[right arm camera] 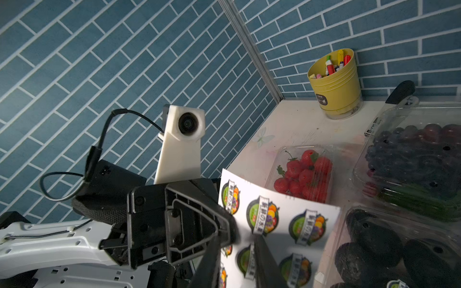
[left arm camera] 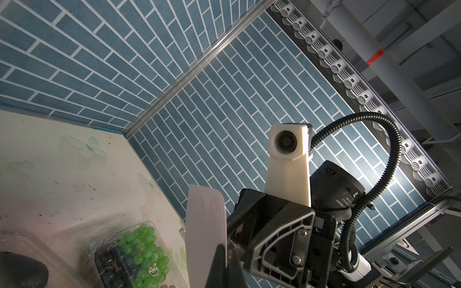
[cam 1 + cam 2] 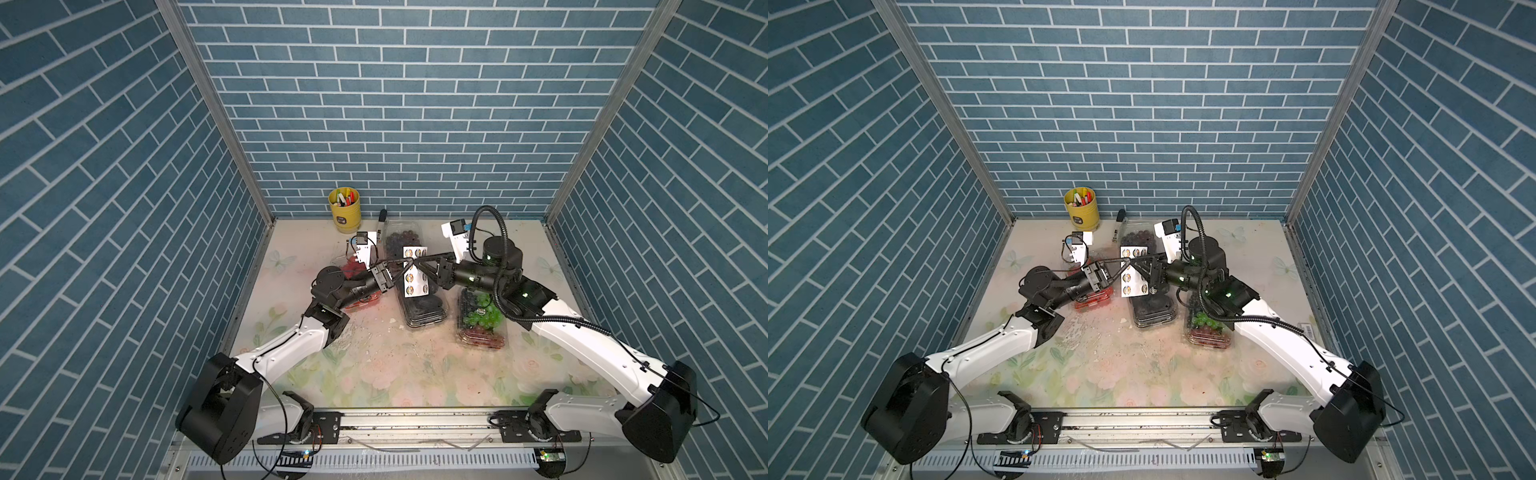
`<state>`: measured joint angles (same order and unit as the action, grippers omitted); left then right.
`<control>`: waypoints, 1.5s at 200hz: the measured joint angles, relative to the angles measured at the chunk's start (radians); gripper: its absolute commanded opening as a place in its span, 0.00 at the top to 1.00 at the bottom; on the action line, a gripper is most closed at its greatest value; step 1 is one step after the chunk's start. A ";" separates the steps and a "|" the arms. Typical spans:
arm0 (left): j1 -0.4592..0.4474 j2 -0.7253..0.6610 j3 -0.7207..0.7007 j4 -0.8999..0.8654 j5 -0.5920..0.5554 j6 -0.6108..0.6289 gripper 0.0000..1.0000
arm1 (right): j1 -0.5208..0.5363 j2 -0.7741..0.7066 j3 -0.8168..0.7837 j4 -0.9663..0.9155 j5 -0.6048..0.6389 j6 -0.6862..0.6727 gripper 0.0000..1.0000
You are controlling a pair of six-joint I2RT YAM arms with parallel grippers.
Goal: Label fruit boxes
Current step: Tear off the label from the label sticker.
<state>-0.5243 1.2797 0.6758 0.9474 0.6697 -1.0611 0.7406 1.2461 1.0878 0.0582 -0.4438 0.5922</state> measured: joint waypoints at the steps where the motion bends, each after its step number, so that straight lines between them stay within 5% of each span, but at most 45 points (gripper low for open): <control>1: 0.000 0.000 0.000 0.000 0.000 0.000 1.00 | 0.000 0.000 0.000 -0.001 0.000 0.000 0.75; 102: -0.005 0.000 0.000 0.000 0.000 -0.001 1.00 | 0.006 0.002 0.000 -0.037 0.015 -0.028 0.75; 192: -0.006 0.000 0.000 -0.001 -0.004 0.000 1.00 | 0.008 -0.001 0.000 -0.051 0.063 -0.052 0.84; 234: -0.006 0.000 0.000 -0.001 -0.004 0.000 1.00 | 0.008 -0.010 0.000 -0.053 0.071 -0.068 1.00; 300: -0.006 -0.002 0.000 -0.014 -0.005 0.007 1.00 | 0.010 -0.014 -0.001 -0.061 0.085 -0.072 1.00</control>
<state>-0.5301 1.2778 0.6758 0.9337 0.6643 -1.0538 0.7502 1.2320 1.0866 -0.0032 -0.3592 0.5198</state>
